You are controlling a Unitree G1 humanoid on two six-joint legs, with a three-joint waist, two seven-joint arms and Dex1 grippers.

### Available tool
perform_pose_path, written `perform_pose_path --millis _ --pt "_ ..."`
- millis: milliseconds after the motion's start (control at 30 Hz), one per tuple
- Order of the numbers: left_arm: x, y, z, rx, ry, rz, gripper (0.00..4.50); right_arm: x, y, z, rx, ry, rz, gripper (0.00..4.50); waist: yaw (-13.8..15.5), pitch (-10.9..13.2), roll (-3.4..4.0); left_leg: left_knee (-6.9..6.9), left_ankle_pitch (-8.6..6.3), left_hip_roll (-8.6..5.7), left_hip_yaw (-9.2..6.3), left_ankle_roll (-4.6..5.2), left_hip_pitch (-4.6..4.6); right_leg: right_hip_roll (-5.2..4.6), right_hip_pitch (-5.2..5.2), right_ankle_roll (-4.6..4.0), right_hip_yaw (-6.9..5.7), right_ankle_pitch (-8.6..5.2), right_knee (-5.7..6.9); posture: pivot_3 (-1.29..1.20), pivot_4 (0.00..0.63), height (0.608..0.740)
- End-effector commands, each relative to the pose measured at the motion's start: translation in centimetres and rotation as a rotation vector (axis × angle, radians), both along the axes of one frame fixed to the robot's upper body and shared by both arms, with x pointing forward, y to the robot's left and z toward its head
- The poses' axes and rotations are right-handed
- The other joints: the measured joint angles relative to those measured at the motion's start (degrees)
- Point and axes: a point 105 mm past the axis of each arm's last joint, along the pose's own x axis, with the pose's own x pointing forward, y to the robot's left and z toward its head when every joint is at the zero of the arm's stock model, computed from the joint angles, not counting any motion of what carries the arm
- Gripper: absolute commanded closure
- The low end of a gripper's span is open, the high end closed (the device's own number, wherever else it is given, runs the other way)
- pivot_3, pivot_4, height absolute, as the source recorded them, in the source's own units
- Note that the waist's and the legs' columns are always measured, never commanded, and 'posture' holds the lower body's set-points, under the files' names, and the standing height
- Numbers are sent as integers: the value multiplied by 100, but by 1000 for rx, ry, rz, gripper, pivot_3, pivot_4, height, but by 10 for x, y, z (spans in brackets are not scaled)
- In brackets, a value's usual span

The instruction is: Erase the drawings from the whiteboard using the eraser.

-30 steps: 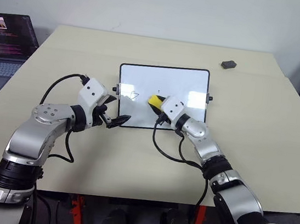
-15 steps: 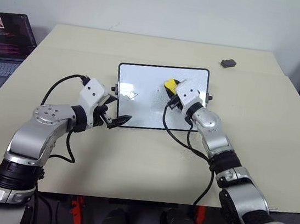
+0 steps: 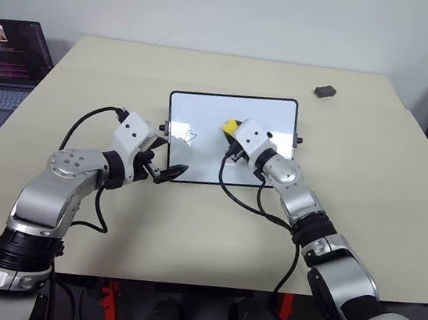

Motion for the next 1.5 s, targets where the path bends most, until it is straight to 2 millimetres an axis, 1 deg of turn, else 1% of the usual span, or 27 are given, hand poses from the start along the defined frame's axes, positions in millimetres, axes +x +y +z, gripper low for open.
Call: perform_pose_path --millis 33,167,267,400,433,533,633,733,833,933,1000,1100,1233,1400,1500 --pt "0 -4 12 -3 -46 -19 0 -5 -3 -27 -85 84 18 3272 0 0 0 0 0 0 0 0 2 0 2 0 0 0 0 0 150 740" --pt "0 -4 12 2 -46 -21 0 -9 2 -26 -122 66 59 3272 -1 0 0 -1 0 1 0 0 9 1 8 1 1 0 0 0 150 740" --pt "0 -4 12 2 -47 -21 0 -8 2 -20 -120 40 50 3272 -2 0 0 -1 0 2 1 0 10 2 8 0 1 0 0 0 150 740" --pt "0 -4 11 3 -48 -22 0 2 -4 2 -45 -16 -17 3272 -1 0 0 0 0 2 0 0 10 2 8 0 1 0 0 0 150 740" --pt "-1 -4 11 2 -49 -22 0 4 -5 5 -30 -18 -28 3272 2 0 0 0 0 1 0 0 9 2 8 0 1 0 0 0 150 740" --pt "-1 -4 12 -3 -52 -20 0 3 -7 5 15 14 -26 3272 5 0 0 0 0 1 -1 0 8 2 8 0 0 0 -1 0 150 740" --pt "-1 -4 12 -7 -56 -16 0 -12 -5 3 79 76 46 3272 35 0 0 0 0 0 -4 0 4 2 7 0 -2 0 -2 0 150 740" --pt "-1 0 12 -16 -60 6 0 -26 -7 7 165 128 93 3272 49 1 1 -2 0 -1 -11 0 -12 -1 0 0 -9 0 -9 0 150 740" --pt "-2 4 10 -26 -54 29 0 -43 -11 17 232 148 138 3272 50 2 3 -2 -1 -1 -9 -1 -27 -5 -14 0 -6 0 -10 0 150 740" --pt "-5 8 8 -34 -55 51 0 -66 -19 26 293 146 189 3272 47 2 3 -6 -2 1 -10 -1 -30 -4 -19 1 -8 -1 -12 0 150 740" --pt "-6 10 8 -42 -60 65 0 -75 -25 26 310 151 191 3272 49 2 3 -7 -2 2 -12 -1 -30 -4 -19 2 -10 -2 -13 0 150 740" --pt "-8 9 13 -59 -87 68 0 -78 -38 20 348 176 129 3272 57 2 2 -2 -2 1 -11 -1 -28 -4 -17 8 -11 -5 -11 0 150 740" --pt "-7 22 15 -64 -118 131 0 -79 -49 10 316 183 79 3272 55 2 2 -1 -1 -1 -4 -1 -23 -4 -16 23 -5 -14 -11 0 150 740" --pt "-11 28 13 -66 -123 160 0 -80 -59 0 193 141 63 3272 61 2 2 -2 -1 -1 -3 -1 -24 -3 -16 25 -5 -15 -13 0 150 740" --pt "-13 30 11 -62 -124 171 0 -80 -62 -5 153 113 60 3272 62 2 2 -4 -2 -1 -2 -2 -25 -3 -16 24 -4 -15 -16 0 150 740"
